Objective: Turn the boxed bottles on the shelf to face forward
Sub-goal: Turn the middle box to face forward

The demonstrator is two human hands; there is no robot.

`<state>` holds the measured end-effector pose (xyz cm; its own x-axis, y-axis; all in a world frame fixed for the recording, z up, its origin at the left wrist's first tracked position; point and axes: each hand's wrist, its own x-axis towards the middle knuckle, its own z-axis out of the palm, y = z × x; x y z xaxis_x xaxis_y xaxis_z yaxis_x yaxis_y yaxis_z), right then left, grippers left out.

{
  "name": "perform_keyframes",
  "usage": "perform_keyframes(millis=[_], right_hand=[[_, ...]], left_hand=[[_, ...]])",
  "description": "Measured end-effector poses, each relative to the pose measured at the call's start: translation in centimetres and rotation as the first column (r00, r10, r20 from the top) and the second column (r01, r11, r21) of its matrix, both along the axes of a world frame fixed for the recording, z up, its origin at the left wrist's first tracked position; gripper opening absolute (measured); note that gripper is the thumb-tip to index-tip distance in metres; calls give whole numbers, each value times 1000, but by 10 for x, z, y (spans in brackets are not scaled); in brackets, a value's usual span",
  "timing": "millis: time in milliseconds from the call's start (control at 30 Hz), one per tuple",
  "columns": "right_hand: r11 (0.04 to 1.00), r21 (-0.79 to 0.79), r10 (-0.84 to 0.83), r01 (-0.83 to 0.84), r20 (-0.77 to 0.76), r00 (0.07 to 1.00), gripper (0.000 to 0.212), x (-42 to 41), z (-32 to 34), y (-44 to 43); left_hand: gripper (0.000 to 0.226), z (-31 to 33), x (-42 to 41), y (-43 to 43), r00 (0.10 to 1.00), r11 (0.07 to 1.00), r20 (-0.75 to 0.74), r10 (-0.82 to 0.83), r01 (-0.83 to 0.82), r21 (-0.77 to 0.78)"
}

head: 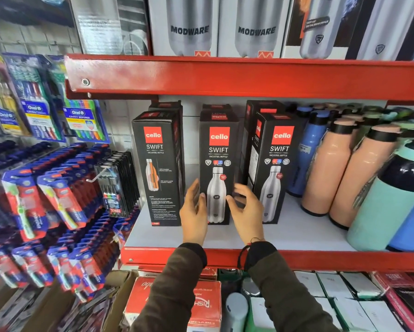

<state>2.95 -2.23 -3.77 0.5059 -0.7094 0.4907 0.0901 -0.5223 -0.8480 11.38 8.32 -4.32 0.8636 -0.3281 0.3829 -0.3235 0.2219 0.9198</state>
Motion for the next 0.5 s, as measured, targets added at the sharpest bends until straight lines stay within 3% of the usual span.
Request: perform_keyframes(millis=[267, 400, 500], right_hand=[[999, -47, 25, -20, 99, 995, 23, -16, 3, 23], [990, -92, 113, -103, 102, 988, 27, -7, 2, 51], [982, -21, 187, -186, 88, 978, 36, 9, 3, 74]], left_hand=[[35, -1, -22, 32, 997, 996, 19, 79, -78, -38], [33, 1, -23, 57, 981, 982, 60, 183, -178, -69], [33, 3, -12, 78, 962, 961, 77, 264, -256, -101]])
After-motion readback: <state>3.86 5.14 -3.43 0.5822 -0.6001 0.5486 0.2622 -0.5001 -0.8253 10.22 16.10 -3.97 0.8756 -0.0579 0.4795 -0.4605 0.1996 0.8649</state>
